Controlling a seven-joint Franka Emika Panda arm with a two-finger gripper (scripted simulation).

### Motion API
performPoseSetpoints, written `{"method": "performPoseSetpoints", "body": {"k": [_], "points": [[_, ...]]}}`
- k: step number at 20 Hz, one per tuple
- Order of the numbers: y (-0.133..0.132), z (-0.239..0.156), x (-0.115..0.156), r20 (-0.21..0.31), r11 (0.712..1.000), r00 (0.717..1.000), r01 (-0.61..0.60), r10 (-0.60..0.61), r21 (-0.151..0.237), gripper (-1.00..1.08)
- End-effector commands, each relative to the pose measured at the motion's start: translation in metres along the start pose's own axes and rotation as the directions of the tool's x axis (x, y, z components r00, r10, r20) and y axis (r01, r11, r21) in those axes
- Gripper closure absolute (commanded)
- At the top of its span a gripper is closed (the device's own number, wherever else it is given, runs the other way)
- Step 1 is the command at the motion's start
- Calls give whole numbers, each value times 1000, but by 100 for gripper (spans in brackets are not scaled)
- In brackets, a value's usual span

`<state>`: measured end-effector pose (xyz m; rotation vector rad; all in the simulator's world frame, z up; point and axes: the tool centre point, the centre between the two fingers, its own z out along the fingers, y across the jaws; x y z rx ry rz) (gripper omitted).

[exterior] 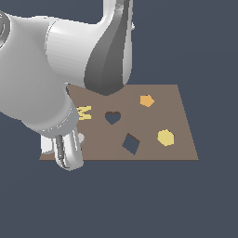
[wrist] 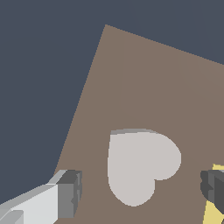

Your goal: Insert a designated object into the corresponding slot on a board.

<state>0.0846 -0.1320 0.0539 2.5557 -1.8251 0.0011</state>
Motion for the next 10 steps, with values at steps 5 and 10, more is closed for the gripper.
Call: {"method": "performPoseSetpoints", "body": {"k": [5, 10], "points": [[4, 4, 6, 1, 999, 999, -52, 52, 0, -92], [4, 4, 5, 1, 999, 999, -48, 48, 0, -92]]}}
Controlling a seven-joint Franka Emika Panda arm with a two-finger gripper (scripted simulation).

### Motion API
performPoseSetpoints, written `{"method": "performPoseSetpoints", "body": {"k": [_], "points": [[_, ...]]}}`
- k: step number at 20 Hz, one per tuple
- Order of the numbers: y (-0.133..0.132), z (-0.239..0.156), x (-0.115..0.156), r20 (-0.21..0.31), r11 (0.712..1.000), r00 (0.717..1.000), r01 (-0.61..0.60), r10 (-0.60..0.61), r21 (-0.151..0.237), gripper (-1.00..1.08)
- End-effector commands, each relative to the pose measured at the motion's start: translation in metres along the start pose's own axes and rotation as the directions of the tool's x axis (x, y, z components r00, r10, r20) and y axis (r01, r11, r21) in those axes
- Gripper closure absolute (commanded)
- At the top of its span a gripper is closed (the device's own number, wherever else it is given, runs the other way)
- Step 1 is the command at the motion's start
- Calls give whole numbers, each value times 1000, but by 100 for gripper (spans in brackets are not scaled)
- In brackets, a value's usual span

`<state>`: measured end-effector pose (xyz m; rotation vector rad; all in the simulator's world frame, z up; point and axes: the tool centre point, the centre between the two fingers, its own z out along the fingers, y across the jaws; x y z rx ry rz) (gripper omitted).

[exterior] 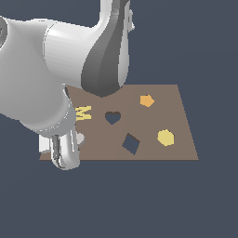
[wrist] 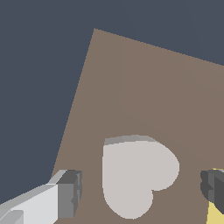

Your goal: Insert a designated object into the corresponding slot on a board.

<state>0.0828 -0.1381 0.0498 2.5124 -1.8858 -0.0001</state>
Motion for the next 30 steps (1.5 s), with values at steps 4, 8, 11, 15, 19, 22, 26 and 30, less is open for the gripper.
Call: {"method": "performPoseSetpoints", "body": {"k": [4, 8, 11, 15, 19, 22, 26, 30], "points": [[0, 6, 0, 0, 1000, 1000, 0, 0, 0, -92], [0, 18, 0, 0, 1000, 1000, 1, -1, 0, -92], [0, 20, 0, 0, 1000, 1000, 1, -1, 0, 108], [0, 20, 0, 0, 1000, 1000, 1, -1, 0, 108], [0, 20, 0, 0, 1000, 1000, 1, -1, 0, 108], [0, 19, -1, 0, 1000, 1000, 1, -1, 1, 108], [0, 17, -1, 0, 1000, 1000, 1, -1, 0, 108], [1, 17, -4, 1, 1000, 1000, 10, -10, 0, 108]]}}
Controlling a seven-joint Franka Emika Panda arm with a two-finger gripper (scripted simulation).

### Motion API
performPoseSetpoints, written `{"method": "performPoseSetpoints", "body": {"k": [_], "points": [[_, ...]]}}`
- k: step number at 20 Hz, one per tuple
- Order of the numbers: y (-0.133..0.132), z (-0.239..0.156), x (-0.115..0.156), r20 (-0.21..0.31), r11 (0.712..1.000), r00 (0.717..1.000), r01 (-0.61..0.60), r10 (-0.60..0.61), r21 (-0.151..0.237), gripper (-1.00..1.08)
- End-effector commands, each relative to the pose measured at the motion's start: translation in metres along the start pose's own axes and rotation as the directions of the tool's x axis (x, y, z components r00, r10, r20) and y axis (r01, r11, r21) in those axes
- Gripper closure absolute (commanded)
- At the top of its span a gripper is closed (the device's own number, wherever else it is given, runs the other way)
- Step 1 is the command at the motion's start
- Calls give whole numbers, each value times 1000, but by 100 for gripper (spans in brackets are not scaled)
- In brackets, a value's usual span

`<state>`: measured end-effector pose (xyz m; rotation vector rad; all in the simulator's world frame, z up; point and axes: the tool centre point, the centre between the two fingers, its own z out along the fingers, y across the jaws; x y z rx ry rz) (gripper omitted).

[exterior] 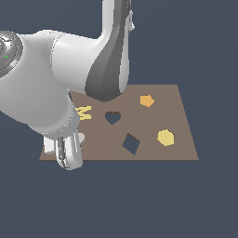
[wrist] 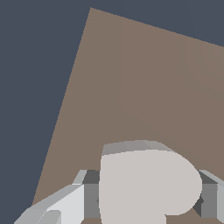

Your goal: Insert a designated object into the corresponding slot on a board.

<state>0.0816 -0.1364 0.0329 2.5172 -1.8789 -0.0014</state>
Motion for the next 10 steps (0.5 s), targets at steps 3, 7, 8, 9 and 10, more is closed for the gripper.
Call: {"method": "performPoseSetpoints", "body": {"k": [3, 7, 8, 9, 10], "points": [[1, -1, -8, 0, 1000, 1000, 22, -22, 0, 108], [4, -1, -22, 0, 998, 998, 61, -61, 1, 108], [5, -2, -27, 0, 997, 997, 73, -73, 1, 108], [6, -2, -32, 0, 996, 996, 87, -87, 1, 108], [7, -2, -37, 0, 995, 995, 101, -101, 1, 108]]}}
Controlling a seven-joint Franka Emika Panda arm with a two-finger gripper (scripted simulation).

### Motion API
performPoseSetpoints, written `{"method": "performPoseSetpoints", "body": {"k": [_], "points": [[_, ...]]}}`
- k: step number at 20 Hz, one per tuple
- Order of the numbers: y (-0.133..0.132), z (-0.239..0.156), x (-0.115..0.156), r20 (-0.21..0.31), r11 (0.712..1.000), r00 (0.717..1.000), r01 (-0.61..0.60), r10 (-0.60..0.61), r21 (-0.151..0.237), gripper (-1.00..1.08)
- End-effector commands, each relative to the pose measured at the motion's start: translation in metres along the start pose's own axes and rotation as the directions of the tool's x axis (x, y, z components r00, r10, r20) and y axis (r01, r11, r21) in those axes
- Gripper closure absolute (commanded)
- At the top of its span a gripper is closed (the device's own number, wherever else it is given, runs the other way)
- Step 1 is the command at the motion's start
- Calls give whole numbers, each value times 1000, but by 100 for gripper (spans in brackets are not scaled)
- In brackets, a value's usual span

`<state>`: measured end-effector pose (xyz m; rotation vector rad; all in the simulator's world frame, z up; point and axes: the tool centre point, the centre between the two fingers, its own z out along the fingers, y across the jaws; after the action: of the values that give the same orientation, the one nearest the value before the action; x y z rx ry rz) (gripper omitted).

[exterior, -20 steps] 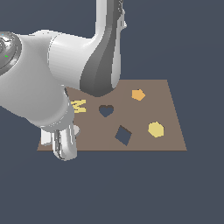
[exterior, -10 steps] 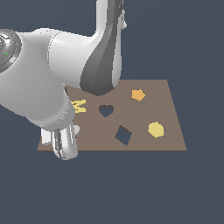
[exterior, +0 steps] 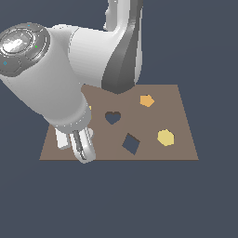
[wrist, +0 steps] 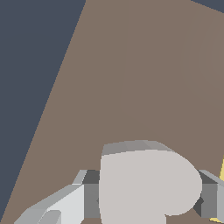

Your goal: Insert a designated object into the corresponding slot on a board.

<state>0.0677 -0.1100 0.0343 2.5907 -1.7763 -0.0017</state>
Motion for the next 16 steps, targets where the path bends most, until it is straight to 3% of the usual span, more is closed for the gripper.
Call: {"method": "performPoseSetpoints", "body": {"k": [1, 9, 16], "points": [[2, -1, -14, 0, 999, 999, 37, -37, 1, 108], [16, -4, -67, 0, 983, 983, 185, -185, 1, 108], [28, -5, -97, 0, 963, 963, 271, -271, 1, 108]]}}
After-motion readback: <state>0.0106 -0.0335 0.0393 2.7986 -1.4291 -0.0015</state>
